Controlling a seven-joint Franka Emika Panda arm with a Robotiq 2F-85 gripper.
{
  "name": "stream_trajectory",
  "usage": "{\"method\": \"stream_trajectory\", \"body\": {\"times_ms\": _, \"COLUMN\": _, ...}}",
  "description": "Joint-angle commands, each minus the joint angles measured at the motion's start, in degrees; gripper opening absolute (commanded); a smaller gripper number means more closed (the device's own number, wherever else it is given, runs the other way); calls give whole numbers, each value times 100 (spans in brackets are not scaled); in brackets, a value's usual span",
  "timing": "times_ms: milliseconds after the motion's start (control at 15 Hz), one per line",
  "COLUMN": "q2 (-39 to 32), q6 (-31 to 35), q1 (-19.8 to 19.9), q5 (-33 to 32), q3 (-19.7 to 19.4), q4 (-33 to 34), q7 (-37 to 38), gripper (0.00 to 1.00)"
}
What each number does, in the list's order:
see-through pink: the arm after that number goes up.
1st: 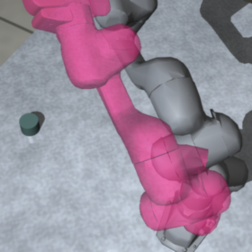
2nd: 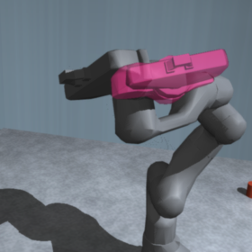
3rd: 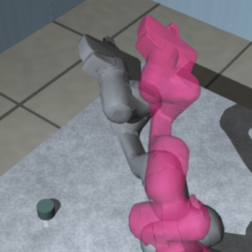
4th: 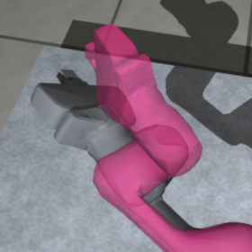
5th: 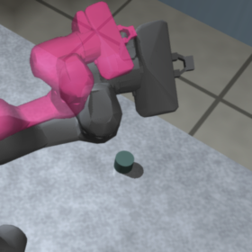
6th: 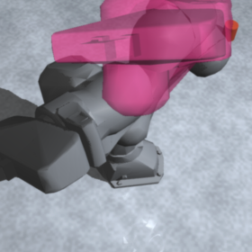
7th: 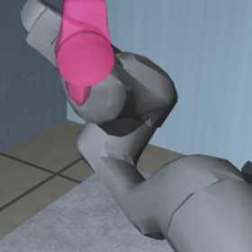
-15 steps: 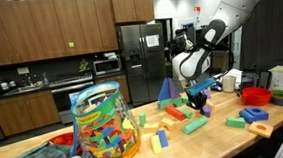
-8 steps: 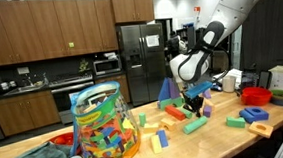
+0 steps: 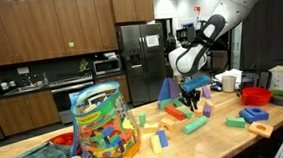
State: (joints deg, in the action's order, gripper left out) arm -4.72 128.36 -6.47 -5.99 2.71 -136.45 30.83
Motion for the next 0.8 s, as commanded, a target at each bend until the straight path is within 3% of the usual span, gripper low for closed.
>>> {"method": "stream_trajectory", "body": {"times_ms": 0, "q2": 38, "q6": -39, "q1": 34, "q5": 4, "q3": 20, "q4": 10, "q7": -7, "gripper": 30}}
{"method": "stream_trajectory", "body": {"times_ms": 267, "q2": 56, "q6": -51, "q1": 36, "q5": 12, "q3": 19, "q4": 8, "q7": -10, "gripper": 30}}
{"method": "stream_trajectory", "body": {"times_ms": 333, "q2": 56, "q6": -51, "q1": 36, "q5": 12, "q3": 19, "q4": 8, "q7": -10, "gripper": 55}}
{"method": "stream_trajectory", "body": {"times_ms": 400, "q2": 56, "q6": 38, "q1": 36, "q5": 34, "q3": 22, "q4": 2, "q7": -9, "gripper": 56}}
{"method": "stream_trajectory", "body": {"times_ms": 733, "q2": 31, "q6": 572, "q1": 1, "q5": -8, "q3": 64, "q4": 18, "q7": 0, "gripper": 85}}
